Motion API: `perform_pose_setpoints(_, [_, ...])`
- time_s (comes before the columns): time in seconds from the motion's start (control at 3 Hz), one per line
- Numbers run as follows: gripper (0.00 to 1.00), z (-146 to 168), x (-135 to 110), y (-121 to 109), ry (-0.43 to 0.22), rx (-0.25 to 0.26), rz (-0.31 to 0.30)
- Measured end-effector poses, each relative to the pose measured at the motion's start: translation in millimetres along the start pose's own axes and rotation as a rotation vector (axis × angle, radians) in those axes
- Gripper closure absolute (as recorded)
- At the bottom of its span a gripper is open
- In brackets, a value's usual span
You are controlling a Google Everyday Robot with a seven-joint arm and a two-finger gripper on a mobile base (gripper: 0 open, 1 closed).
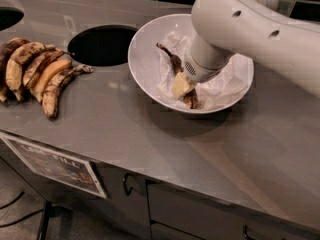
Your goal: Pick banana from white bowl
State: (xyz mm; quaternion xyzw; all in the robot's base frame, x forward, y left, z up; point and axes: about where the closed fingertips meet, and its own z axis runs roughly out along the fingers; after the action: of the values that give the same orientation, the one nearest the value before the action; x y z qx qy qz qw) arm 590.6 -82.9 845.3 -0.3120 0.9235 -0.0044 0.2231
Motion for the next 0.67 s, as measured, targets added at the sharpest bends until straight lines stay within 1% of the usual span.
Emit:
perform_pose_setpoints(0.33, [0.42, 4.7, 3.2, -1.3, 0.022, 0.013, -0.001])
perform_pose_setpoints(0.67, [0.56, 6.6, 3.7, -1.1, 0.028, 0.013, -0.002])
